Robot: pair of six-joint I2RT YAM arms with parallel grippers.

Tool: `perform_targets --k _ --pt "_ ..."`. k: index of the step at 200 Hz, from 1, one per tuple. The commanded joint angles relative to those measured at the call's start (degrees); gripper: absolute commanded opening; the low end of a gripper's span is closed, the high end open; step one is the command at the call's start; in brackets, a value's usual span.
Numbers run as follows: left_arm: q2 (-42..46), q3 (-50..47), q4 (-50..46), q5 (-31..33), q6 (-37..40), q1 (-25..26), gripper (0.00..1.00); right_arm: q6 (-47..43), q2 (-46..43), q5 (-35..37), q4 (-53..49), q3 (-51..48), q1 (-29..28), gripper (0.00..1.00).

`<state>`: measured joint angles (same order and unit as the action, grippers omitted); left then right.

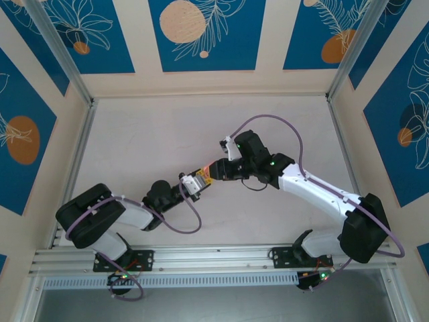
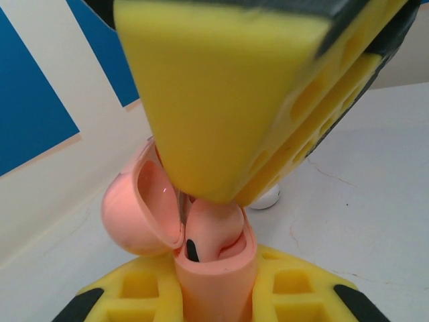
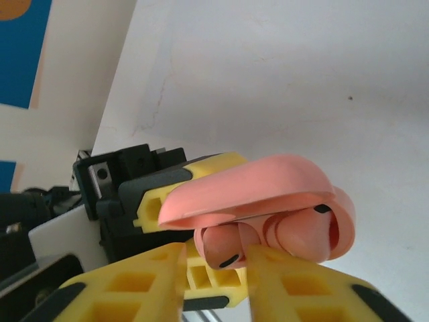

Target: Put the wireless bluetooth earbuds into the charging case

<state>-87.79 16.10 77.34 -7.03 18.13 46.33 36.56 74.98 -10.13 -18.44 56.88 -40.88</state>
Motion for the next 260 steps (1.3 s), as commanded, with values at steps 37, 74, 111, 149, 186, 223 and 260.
perform_targets --k 37,74,111,149,186,223,260 --pt "2.5 -2.3 3.3 -1.2 -3.7 0.8 0.11 -17.3 -9.7 -0.6 12.2 -8.9 3.6 0.42" --pt "4.0 -4.0 3.3 -2.9 -5.9 0.1 0.11 -28.9 -14.8 -6.2 20.9 -15.2 8.3 0.47" --pt "6.2 -4.5 1.8 -9.7 -9.4 -2.9 0.12 -36.4 -16.4 -15.1 26.1 -18.4 16.3 0.50" --pt "12.0 -3.2 -7.1 -19.5 -11.3 -6.5 0.12 -42.2 -15.9 -23.6 28.4 -18.8 20.7 0.56" --pt "20.2 -0.7 -22.6 -27.6 -8.9 -8.8 0.12 -45.7 -16.0 -24.8 24.4 -17.2 22.1 0.72" --pt "25.1 0.5 -31.0 -31.5 -6.9 -10.2 0.13 -49.3 -15.7 -29.2 21.7 -16.5 22.7 0.78" --pt "25.4 1.4 -32.3 -35.4 -6.9 -10.8 0.13 -54.6 -14.6 -32.8 18.5 -15.9 21.3 0.80"
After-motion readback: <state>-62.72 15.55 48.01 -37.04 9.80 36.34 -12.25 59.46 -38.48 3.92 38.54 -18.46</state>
